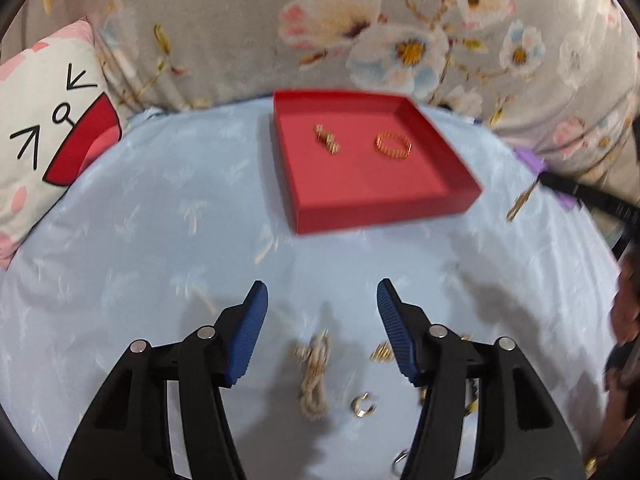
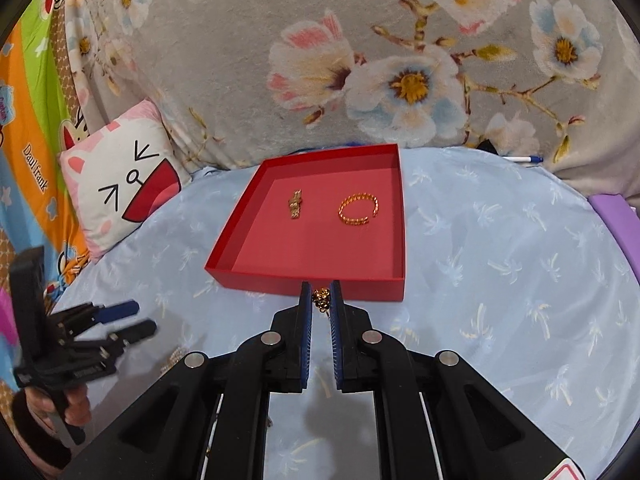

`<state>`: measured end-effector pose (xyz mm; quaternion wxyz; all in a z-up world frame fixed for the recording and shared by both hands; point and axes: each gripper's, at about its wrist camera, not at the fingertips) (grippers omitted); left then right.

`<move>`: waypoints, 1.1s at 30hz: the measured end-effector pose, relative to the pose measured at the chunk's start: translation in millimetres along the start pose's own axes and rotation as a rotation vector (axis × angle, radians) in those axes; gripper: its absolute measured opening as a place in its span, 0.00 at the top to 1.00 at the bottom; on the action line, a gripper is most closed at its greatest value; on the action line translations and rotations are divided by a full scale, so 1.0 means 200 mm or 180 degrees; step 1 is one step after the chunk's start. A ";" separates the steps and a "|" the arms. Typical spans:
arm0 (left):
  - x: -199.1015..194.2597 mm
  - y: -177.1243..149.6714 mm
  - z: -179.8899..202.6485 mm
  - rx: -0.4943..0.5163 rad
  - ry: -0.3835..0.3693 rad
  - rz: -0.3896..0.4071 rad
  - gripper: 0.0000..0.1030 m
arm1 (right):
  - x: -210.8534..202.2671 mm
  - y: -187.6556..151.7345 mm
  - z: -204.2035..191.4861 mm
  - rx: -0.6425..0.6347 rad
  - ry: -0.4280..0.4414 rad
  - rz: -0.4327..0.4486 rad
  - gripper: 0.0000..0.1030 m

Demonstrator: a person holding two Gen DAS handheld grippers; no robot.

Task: Organize jewelry
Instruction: 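Grasp the pearl bracelet with the left gripper while the right grasps the gold chain, then lower pearl bracelet and gold chain into the red box and release both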

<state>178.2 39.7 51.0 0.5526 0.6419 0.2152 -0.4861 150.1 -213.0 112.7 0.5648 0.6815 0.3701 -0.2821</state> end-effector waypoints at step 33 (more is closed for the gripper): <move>0.20 0.81 0.16 0.0199 -0.0153 0.0163 0.87 | 0.45 0.57 0.13 0.0147 0.0017 -0.0267 0.92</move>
Point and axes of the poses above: each gripper's, at about its wrist camera, not at the fingertips, and x roughly the way its jaws point, z to its right, y to its top, and after that the axes turned 13 degrees about -z, right-handed
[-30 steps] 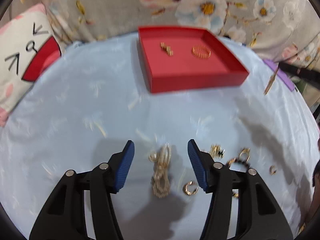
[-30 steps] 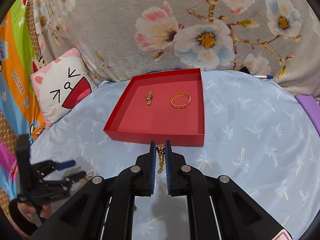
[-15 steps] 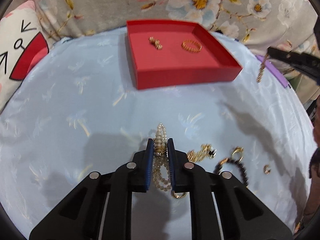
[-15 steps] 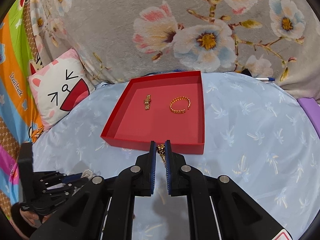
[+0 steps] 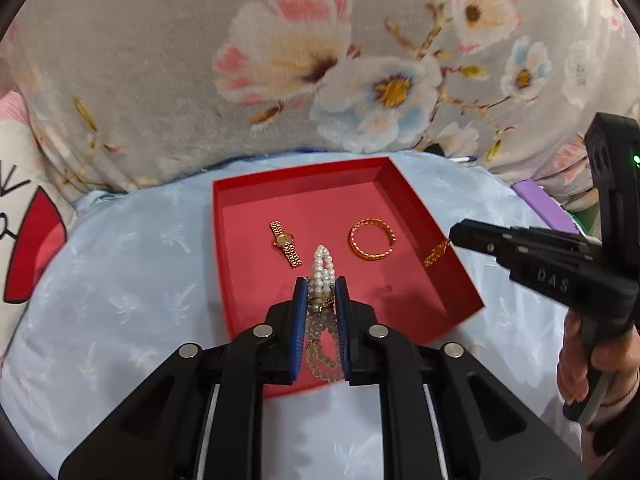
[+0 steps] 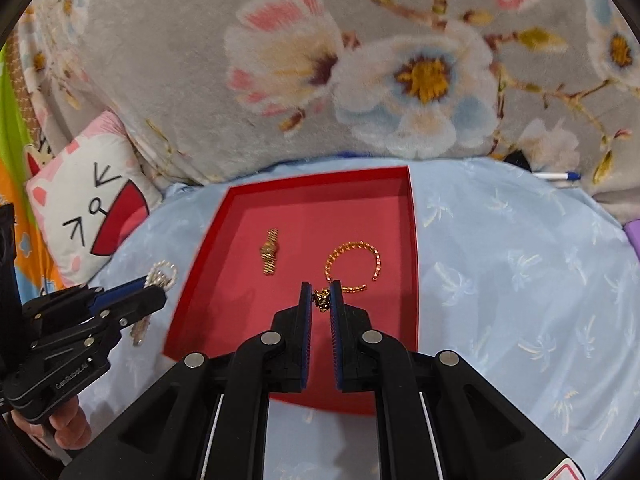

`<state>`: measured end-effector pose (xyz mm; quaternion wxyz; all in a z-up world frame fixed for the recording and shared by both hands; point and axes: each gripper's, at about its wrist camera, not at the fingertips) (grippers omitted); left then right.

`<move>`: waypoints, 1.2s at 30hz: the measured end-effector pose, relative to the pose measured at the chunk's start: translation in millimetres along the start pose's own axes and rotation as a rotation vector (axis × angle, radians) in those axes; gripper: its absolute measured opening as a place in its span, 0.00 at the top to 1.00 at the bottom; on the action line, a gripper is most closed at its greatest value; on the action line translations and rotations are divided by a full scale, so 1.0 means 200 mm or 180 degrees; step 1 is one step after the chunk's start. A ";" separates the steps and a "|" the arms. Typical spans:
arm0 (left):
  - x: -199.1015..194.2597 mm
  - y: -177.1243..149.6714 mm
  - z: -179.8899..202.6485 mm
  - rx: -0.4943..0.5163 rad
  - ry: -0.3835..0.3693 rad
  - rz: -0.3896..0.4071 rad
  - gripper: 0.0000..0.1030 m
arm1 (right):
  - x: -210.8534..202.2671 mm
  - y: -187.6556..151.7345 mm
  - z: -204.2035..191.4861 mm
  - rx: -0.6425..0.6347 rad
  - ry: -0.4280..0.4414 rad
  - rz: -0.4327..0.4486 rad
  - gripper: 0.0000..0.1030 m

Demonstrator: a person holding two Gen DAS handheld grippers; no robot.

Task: Organize jewelry
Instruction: 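Lower pearl bracelet and gold chain into the red box and release both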

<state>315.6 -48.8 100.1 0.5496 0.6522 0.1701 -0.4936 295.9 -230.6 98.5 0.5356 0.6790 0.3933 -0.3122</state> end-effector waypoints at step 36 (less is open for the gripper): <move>-0.16 -0.54 -0.20 -0.0424 0.0367 -0.0032 0.33 | -0.26 -0.65 -0.03 -0.0186 -0.0044 0.0040 0.63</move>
Point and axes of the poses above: each gripper's, at about its wrist camera, not at the fingertips, and x roughly the way its jaws point, z to its right, y to its top, and after that the axes turned 13 degrees about -z, right-handed
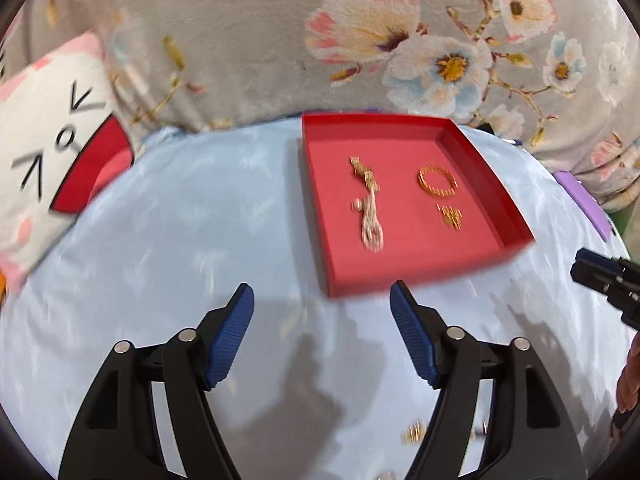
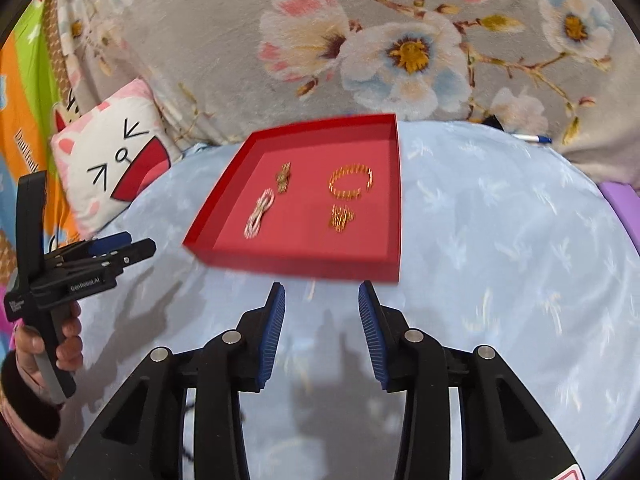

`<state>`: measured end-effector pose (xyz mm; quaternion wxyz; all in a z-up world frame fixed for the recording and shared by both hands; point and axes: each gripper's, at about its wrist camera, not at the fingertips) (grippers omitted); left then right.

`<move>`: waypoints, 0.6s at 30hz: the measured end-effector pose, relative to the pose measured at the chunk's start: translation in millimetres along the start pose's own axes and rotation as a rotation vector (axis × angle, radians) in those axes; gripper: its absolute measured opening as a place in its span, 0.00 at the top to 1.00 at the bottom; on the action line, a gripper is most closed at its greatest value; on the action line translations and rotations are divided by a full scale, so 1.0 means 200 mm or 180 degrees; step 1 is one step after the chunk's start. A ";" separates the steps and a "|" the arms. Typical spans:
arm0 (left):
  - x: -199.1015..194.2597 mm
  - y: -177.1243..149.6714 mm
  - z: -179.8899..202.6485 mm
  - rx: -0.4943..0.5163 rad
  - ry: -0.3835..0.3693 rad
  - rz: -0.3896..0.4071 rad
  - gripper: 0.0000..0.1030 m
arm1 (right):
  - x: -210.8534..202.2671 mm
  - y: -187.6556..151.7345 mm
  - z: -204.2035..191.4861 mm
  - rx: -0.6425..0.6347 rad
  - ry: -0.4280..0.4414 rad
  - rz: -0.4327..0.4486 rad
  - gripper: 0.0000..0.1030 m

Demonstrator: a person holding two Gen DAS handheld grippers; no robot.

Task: Organize jewelry
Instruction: 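Lower pearl bracelet and gold chain into the red box and release both, then grasp the black bead bracelet with the right gripper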

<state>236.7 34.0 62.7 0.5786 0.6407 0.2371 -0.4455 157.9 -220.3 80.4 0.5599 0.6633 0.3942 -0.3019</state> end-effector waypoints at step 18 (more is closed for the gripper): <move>-0.11 -0.73 0.07 -0.0165 -0.0072 -0.0070 0.33 | 0.14 -0.61 -0.48 -0.0415 0.0019 -0.0418 0.66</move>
Point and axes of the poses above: each gripper's, at about its wrist camera, not at the fingertips, and x roughly the way its jaws point, z to its right, y to its top, and after that the axes turned 13 degrees about -z, right-handed
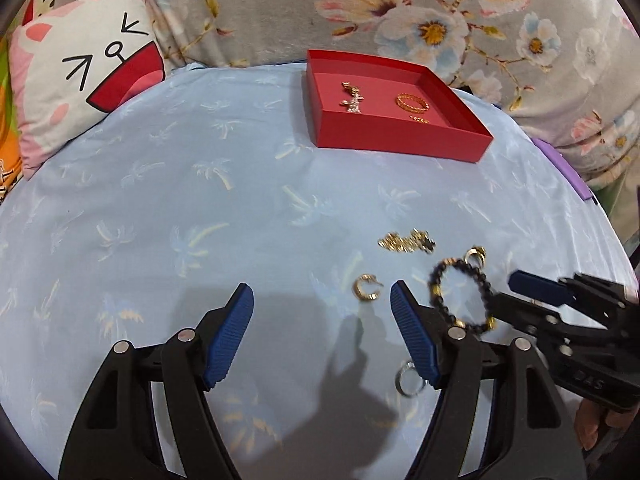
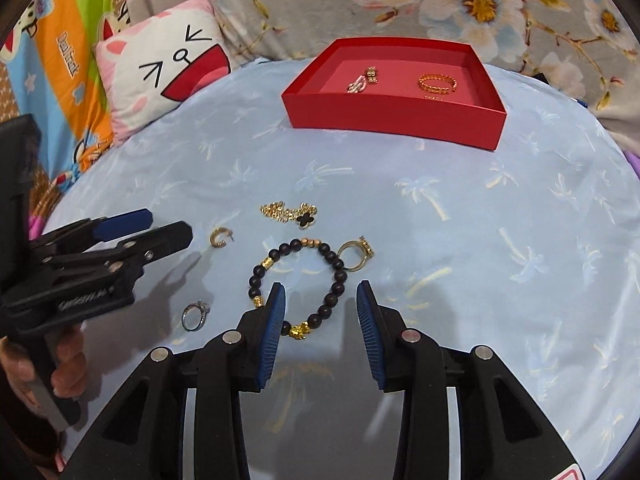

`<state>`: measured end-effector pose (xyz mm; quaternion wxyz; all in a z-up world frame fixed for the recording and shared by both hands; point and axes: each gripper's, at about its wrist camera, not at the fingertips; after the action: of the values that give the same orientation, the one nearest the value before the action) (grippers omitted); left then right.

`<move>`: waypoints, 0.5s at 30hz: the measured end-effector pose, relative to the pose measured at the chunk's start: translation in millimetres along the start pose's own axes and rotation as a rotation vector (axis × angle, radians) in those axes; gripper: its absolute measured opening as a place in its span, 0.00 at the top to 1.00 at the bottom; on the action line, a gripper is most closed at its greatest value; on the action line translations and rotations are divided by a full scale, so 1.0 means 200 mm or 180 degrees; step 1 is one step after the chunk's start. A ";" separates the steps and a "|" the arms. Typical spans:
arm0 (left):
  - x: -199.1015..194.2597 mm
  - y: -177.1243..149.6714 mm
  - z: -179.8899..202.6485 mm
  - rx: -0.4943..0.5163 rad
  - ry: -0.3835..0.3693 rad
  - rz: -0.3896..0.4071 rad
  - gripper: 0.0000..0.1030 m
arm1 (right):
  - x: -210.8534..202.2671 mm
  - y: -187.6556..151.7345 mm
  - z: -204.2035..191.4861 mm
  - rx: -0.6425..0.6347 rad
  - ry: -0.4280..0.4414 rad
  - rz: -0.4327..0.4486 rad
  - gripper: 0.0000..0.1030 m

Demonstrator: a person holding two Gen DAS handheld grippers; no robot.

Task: Organize jewelry
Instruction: 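Grasp the black bead bracelet with the right gripper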

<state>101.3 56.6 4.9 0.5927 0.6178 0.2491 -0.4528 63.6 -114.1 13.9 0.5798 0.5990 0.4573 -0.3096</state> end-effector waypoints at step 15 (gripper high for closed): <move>0.02 -0.09 0.05 0.0091 0.0005 -0.0095 0.33 | 0.06 0.00 0.05 0.0114 -0.0019 -0.0042 0.93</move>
<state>84.4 48.5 -6.8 0.5768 0.6227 0.2522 -0.4647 69.9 -122.5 1.6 0.5683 0.6055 0.4538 -0.3233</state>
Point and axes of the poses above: each gripper's, at about its wrist camera, not at the fingertips, and x roughly the way its jaws point, z to its right, y to its top, and after that the axes turned 13 degrees about -z, right-handed
